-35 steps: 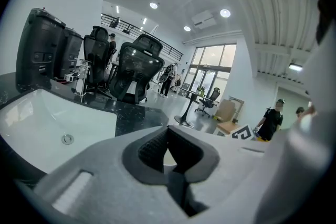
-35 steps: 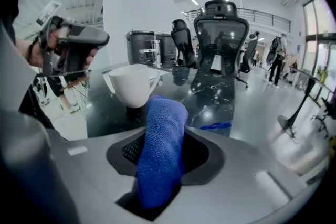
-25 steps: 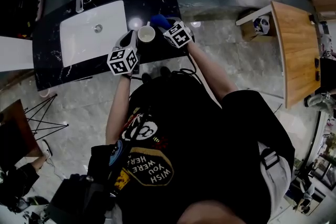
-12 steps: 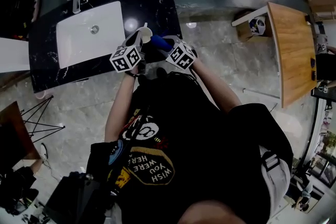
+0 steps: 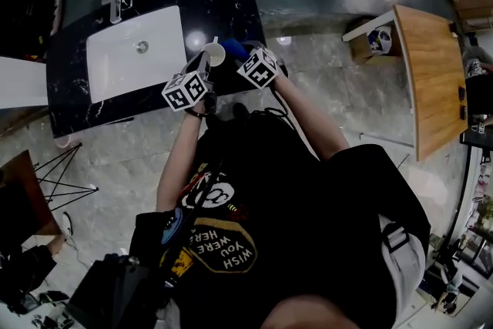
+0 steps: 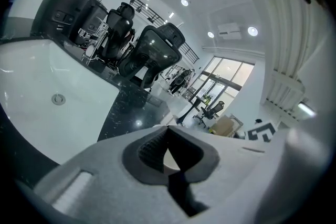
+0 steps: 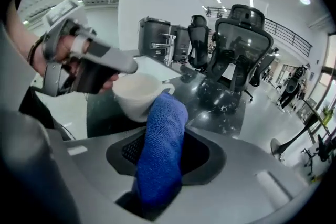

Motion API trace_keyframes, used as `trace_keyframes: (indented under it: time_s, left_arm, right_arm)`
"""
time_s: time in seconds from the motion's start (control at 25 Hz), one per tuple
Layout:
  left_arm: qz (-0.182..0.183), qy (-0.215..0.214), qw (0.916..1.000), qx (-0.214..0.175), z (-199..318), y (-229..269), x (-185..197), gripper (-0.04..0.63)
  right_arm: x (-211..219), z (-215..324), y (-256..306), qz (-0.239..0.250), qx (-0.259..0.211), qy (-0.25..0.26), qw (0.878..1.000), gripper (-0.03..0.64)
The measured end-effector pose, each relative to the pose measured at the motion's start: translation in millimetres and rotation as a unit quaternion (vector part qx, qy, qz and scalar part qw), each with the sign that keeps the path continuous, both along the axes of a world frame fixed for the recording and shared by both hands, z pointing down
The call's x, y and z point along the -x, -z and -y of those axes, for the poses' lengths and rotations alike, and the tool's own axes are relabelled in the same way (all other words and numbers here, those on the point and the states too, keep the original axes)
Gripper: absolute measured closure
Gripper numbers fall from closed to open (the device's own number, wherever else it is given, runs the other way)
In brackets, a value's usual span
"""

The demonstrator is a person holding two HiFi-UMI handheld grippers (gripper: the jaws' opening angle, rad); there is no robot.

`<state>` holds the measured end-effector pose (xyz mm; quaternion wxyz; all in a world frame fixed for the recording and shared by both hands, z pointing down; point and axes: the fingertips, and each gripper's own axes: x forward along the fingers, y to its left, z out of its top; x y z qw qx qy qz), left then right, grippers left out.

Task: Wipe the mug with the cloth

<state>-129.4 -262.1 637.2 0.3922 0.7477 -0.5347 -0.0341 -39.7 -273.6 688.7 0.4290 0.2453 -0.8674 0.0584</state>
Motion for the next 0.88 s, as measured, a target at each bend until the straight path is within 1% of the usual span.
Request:
trace_keyframes:
  time_s: [0.04,0.16,0.2,0.24,0.36,0.4,0.44,0.52,0.6,0.72,0.88]
  left_arm:
    - [-0.001,0.0,1.0,0.0,-0.2,0.1,-0.7,0.591]
    - [-0.003,0.002,1.0,-0.001,1.1,2.0,-0.4,0.591]
    - [-0.003,0.002,1.0,-0.001,1.6,2.5,-0.1,0.591]
    - [-0.004,0.003,1.0,-0.001,2.1,2.8,-0.1,0.591]
    - [-0.006,0.007,0.9999,-0.004,2.6,3.8,2.1,0.591]
    - [-0.009,0.009,0.9999,-0.005,2.6,3.9,3.2,0.591]
    - [-0.012,0.01,0.9999,-0.005,2.5,3.3,3.9,0.591]
    - [-0.02,0.009,0.9998,-0.004,2.8,2.0,2.7,0.591]
    - [-0.023,0.01,0.9997,-0.005,3.0,2.5,0.8,0.591]
    - [-0.018,0.011,0.9998,-0.002,1.9,1.1,-1.2,0.591]
    - [-0.015,0.014,0.9998,-0.004,3.4,0.7,1.8,0.591]
  right_arm:
    - [-1.1,-15.7,-5.4,0.0,0.005,0.014,1.0,0.462]
    - [1.7,-60.5,-6.3,0.033,0.02,0.059,0.998,0.462]
    - [0.1,-66.6,-4.5,0.04,0.022,0.059,0.997,0.462]
    - [-4.8,-64.9,-2.8,0.045,0.024,0.043,0.998,0.462]
    - [-21.8,-27.8,7.0,0.068,0.02,-0.044,0.997,0.462]
    - [-23.1,-13.3,11.5,0.072,0.014,-0.058,0.996,0.462]
    - [-21.2,-0.8,14.6,0.073,0.008,-0.061,0.995,0.462]
    - [-9.6,13.3,14.2,0.069,0.003,-0.043,0.997,0.462]
    - [1.6,8.8,8.8,0.058,0.014,-0.022,0.998,0.462]
    - [5.5,-18.7,2.5,0.067,0.046,-0.018,0.997,0.462]
    - [11.7,-58.8,3.9,0.083,0.053,0.036,0.995,0.462]
